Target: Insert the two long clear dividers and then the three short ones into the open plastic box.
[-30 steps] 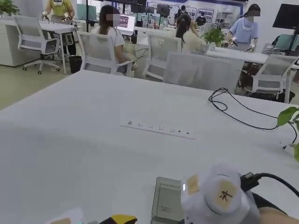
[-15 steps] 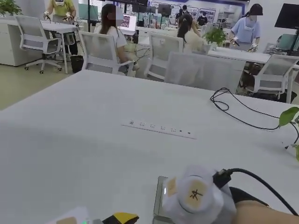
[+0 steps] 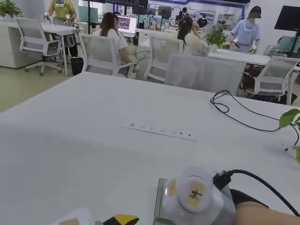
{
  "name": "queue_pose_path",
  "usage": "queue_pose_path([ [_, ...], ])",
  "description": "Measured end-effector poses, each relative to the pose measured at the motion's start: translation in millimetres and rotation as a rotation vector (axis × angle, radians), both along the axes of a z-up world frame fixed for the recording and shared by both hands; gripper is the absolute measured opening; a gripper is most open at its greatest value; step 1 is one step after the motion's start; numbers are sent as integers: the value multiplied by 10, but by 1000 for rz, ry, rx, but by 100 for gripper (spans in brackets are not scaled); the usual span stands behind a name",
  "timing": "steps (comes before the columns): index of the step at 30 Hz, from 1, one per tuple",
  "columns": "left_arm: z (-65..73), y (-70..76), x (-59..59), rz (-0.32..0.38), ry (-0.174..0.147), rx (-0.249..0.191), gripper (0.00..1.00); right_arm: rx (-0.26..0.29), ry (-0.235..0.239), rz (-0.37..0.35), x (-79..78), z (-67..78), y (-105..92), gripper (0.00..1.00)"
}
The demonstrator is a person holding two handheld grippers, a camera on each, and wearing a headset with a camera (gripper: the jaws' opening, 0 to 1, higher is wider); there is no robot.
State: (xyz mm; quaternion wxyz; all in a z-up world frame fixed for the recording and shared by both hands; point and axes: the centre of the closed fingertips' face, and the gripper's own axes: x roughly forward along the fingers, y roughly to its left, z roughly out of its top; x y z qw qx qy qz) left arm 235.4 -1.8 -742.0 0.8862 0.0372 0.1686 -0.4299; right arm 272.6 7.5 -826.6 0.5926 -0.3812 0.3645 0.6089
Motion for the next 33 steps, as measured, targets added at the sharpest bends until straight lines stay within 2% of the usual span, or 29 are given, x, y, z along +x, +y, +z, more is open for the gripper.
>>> queue_pose_path([
  [4, -2, -2, -3, -1, 1, 4, 89, 18, -2, -5, 7, 29, -20, 7],
  [12, -7, -17, -10, -4, 4, 13, 94, 97, 54, -89, -19, 152, -27, 17],
  [21, 12, -18, -7, 4, 8, 7, 97, 149, 93, -134, -62, 287, -125, 27],
  [33, 11, -21, -8, 18, 12, 11, 98, 175, 78, -154, -78, 423, -373, 33],
])
